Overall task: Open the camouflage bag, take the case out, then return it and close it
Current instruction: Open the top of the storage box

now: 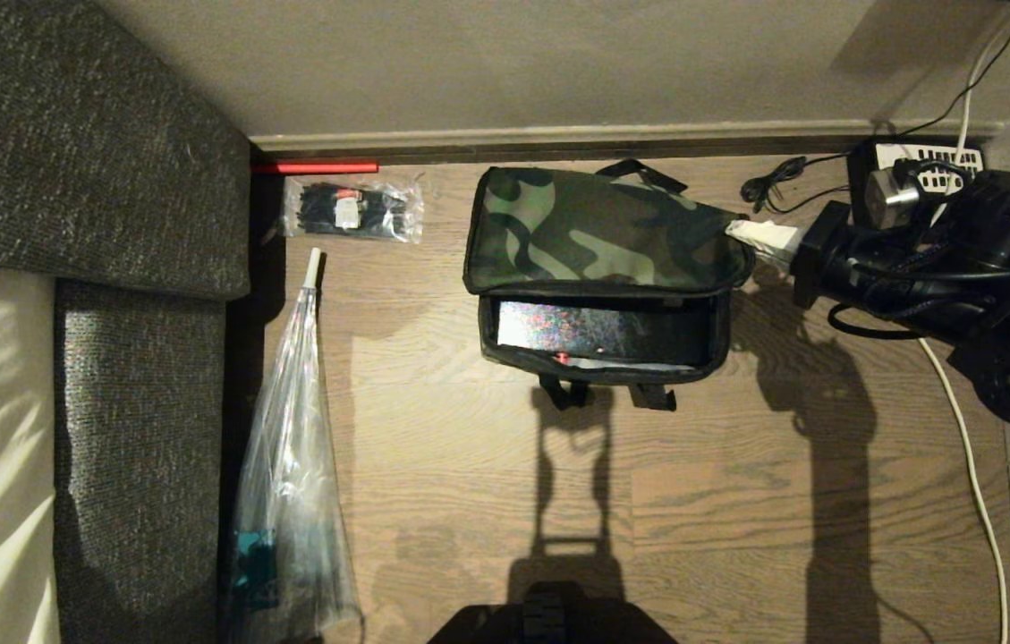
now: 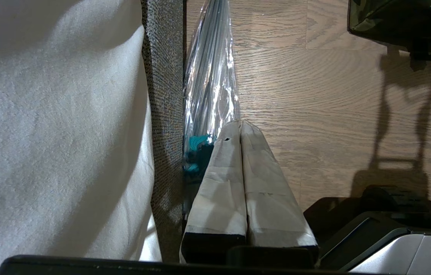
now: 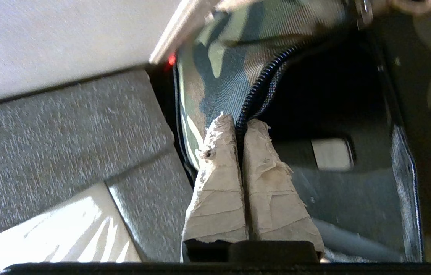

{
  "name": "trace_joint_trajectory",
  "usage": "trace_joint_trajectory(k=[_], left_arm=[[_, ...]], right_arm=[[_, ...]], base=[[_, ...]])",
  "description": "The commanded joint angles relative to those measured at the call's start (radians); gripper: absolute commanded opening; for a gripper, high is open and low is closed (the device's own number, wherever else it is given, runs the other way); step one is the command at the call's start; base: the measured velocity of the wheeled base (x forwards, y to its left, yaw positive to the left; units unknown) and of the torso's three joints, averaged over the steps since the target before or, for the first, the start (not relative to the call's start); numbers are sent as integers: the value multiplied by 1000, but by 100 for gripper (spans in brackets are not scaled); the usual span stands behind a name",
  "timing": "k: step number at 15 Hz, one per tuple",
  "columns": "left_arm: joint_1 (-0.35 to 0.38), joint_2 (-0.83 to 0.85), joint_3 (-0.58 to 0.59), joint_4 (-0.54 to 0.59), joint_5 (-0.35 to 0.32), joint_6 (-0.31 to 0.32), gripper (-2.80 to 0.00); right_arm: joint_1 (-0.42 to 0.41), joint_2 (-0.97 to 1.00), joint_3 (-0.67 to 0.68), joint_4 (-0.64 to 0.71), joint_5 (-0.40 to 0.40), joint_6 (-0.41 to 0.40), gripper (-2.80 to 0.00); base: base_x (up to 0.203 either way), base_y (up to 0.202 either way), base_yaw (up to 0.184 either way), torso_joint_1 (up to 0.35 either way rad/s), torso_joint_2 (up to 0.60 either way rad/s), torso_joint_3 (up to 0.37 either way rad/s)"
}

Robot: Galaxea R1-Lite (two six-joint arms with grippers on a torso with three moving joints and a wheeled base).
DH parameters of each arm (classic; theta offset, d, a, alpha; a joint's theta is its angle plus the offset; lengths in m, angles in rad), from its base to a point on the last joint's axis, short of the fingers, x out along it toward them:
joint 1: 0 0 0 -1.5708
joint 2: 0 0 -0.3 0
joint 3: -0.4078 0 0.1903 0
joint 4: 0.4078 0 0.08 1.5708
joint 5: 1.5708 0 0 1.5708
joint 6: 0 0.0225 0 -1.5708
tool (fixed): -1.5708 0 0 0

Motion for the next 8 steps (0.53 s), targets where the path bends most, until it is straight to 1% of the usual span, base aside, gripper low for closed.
trace_joint_trajectory(k=[1,2,4,6,8], left_arm=[[0,0,0,0,0,0,-280],[0,0,0,0,0,0,-280],[0,0,0,0,0,0,-280],[0,0,0,0,0,0,-280],[0,0,0,0,0,0,-280]], right_arm=[[0,0,-24,-6,-3,5,-280],[0,0,-25,-6,-6,5,0],[0,4,-34,-8,-12,7,0],[2,12,-59,-9,-36,17,0],[2,26,-92,-36,-63,70,0]], base=[[0,0,0,0,0,0],[0,0,0,0,0,0],[0,0,0,0,0,0],[0,0,0,0,0,0],[0,0,0,0,0,0]])
